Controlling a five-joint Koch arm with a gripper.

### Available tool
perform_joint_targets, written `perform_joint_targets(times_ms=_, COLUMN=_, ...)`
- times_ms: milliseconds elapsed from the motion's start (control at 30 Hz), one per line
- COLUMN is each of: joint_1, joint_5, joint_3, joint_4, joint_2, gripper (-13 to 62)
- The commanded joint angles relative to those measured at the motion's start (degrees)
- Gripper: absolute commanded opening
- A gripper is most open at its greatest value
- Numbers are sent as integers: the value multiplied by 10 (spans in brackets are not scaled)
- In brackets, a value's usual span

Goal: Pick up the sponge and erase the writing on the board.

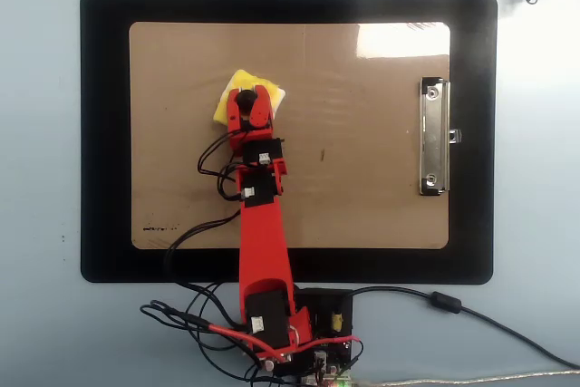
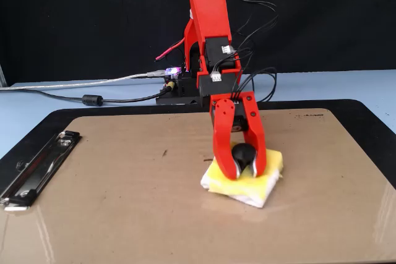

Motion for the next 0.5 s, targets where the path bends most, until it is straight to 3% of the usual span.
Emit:
perform_joint_targets(times_ms=0, joint_1=-4, joint_5=2, joint_3=69, joint_4=9, joint_2=52, gripper=-80)
perform_joint_targets(times_ms=167, joint_1=47, joint_5=11, joint_3=335, joint_4=10, joint_2=324, gripper=-80)
perform_joint_targets(times_ms=233, joint_1=83, joint_5=31, joint_3=361, joint_4=9, joint_2=383, gripper=-80)
perform_joint_targets(times_ms=333, joint_1=89, joint_5=62, joint_3=302, joint_4=7, joint_2=313, gripper=-80)
perform_joint_targets(times_ms=467, joint_1=90, joint_5=62, joint_3=134, joint_4=6, joint_2=134, gripper=-80)
